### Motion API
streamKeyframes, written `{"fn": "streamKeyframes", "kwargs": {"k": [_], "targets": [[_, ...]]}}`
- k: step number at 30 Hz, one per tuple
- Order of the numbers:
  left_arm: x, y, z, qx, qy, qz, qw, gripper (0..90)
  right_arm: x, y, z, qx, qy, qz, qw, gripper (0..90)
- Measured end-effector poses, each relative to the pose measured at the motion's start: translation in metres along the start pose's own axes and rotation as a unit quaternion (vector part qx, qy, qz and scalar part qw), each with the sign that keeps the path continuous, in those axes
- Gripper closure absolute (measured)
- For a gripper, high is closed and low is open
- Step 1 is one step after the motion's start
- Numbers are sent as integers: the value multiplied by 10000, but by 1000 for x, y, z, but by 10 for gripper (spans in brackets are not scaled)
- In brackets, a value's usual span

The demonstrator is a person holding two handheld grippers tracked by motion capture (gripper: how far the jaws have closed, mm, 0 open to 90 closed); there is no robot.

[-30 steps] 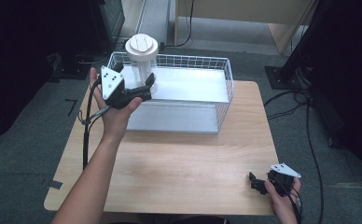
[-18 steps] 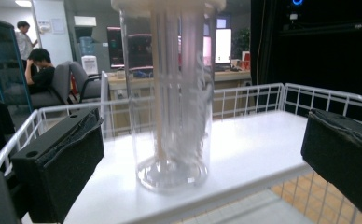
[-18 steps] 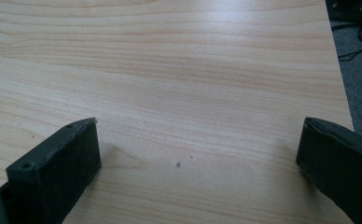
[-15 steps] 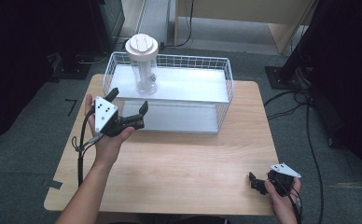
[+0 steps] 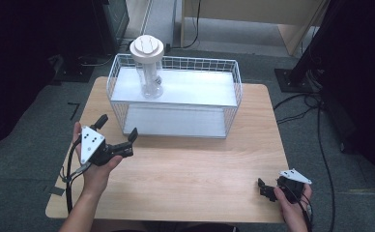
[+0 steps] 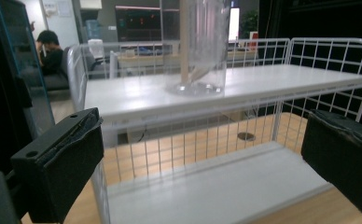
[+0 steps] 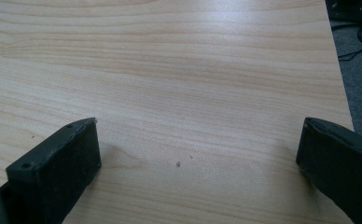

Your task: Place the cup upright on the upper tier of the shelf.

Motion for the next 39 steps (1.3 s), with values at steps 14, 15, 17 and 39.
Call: {"fn": "streamKeyframes", "kwargs": {"k": [14,15,17,39], "targets": [[-29,44,82,-641,-47,-324,9974,0,0,0,0,-2,2,4,10000,0],[-33,48,87,-689,-66,-348,9970,0,0,0,0,-3,-1,5,10000,0],[-40,56,95,-746,-25,-429,9963,0,0,0,0,-2,1,4,10000,0],[-110,100,156,-2205,82,-1168,9683,0,0,0,0,0,5,6,10000,0]]}}
Point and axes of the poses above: each handheld gripper's, and its own axes: y roughly backward along the jaws, z roughly out of its underside, x roughly to its right, the point moved 10 cm from there along -y, roughly forward along the jaws, and after that the axes turned 4 degrees about y, right-handed, at the moved point
